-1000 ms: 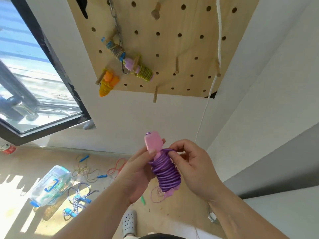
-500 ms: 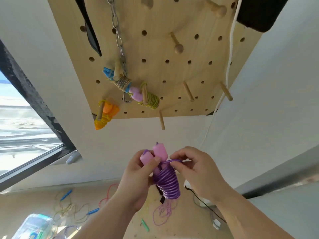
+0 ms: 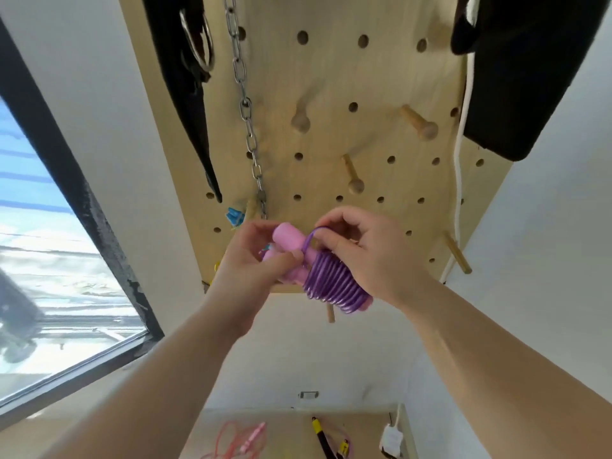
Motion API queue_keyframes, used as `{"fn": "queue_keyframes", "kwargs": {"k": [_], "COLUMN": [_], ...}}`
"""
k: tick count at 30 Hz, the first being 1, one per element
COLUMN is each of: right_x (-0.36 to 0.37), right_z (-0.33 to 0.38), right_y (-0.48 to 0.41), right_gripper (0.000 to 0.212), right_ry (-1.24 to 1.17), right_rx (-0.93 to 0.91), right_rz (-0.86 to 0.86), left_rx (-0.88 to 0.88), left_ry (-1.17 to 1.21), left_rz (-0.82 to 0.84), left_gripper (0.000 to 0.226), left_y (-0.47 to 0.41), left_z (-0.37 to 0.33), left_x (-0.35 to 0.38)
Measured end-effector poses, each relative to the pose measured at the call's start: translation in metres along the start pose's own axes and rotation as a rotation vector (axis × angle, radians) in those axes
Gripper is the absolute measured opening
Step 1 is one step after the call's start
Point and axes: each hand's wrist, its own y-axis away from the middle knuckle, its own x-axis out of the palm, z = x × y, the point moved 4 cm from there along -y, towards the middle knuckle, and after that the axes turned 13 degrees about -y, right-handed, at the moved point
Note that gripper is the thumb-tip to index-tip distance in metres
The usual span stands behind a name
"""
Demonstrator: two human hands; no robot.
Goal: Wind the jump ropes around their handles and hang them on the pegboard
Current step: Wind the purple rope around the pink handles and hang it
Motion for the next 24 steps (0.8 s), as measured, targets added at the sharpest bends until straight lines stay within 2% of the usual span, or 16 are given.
{"fn": "queue_keyframes", "kwargs": {"k": [2, 5, 6, 10, 11, 13, 17, 24], "right_x": [-0.005, -0.008, -0.009, -0.016, -0.017, -0.020, -0.025, -0.033], "right_z": [0.010, 0.025, 0.030, 0.040, 0.041, 0.043, 0.045, 0.058], "right_y": [-0.023, -0.052, -0.060, -0.083, -0.086, -0.091, -0.100, -0.112], "right_gripper": [0.011, 0.005, 0.005, 0.016, 0.019, 0.022, 0.018, 0.022], "right_ry": [0.018, -0.005, 0.000, 0.014, 0.007, 0.006, 0.008, 0.108], "right_rx": [-0.034, -0.074, -0.096, -0.192, -0.209, -0.235, -0.251, -0.322], "right_rz": [-0.004, 0.021, 0.032, 0.019, 0.020, 0.014, -0.065, -0.082], "left_rx": [0.110, 0.278, 0.311, 0.410, 0.447, 0.474, 0.467, 0.475], "left_ry": [-0.205, -0.465, -0.530, -0.656, -0.680, -0.665, -0.614, -0.481], "left_rz": [-0.096, -0.124, -0.149, -0.315, -0.364, -0.432, -0.525, -0.444], "left_gripper": [0.053, 0.064, 0.058, 0.009, 0.009, 0.017, 0.016, 0.011], "left_y": [-0.013, -0.027, -0.030, -0.045, -0.047, -0.053, -0.063, -0.073], "left_z": [-0.022, -0.055, -0.064, -0.083, -0.085, -0.087, -0.093, -0.099], "left_x": [-0.008, -0.008, -0.007, -0.005, -0.005, -0.005, -0.003, -0.001]}}
